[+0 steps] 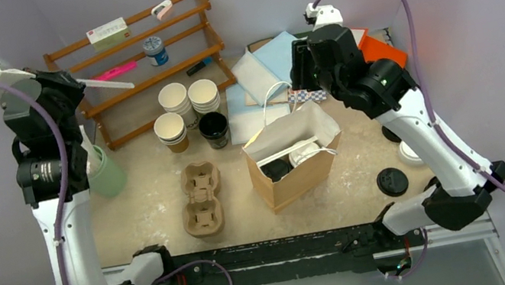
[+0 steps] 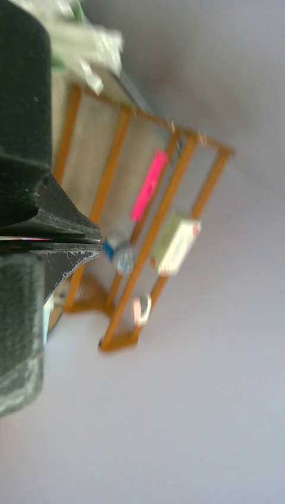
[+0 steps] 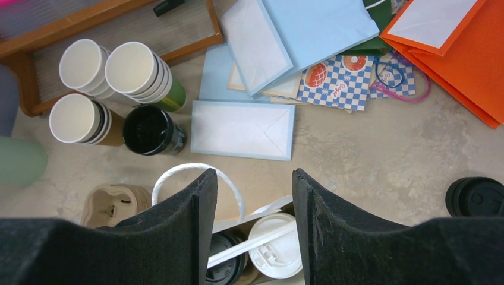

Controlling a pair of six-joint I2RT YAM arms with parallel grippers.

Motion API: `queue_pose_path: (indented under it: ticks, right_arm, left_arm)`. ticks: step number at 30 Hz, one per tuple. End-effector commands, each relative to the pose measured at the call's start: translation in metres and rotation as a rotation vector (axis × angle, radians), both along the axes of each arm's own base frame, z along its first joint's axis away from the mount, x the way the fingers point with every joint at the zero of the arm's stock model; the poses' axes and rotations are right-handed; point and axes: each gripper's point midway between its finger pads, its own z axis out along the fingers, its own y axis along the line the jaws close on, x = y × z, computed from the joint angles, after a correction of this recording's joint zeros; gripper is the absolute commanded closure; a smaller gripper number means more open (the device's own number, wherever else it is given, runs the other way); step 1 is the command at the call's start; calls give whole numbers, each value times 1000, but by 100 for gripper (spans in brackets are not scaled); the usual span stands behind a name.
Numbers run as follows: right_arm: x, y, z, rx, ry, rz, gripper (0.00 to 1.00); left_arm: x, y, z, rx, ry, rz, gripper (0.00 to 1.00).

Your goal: Pack the takeout coffee

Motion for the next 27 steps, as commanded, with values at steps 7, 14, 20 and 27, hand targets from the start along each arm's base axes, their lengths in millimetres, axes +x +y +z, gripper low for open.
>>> queue_pose_path:
  ticks: [7,14,20,27]
  right_arm:
    - [-17,-26,28,124,-139,-80,48]
    - [-27,-44,36,158,-198,-132,48]
    - [-35,-58,33,168,-219,-168,49]
    - [-45,-80,36,170,-252,-246,49]
  left_arm:
    - [-24,-146,114,-132,-365,-834,100]
    - [-43,-217,113,-253,-398,-1204,100]
    - [-64,-311,110,-286,-386,-1441,100]
    - [-74,-354,93,-280,-321,-1520,100]
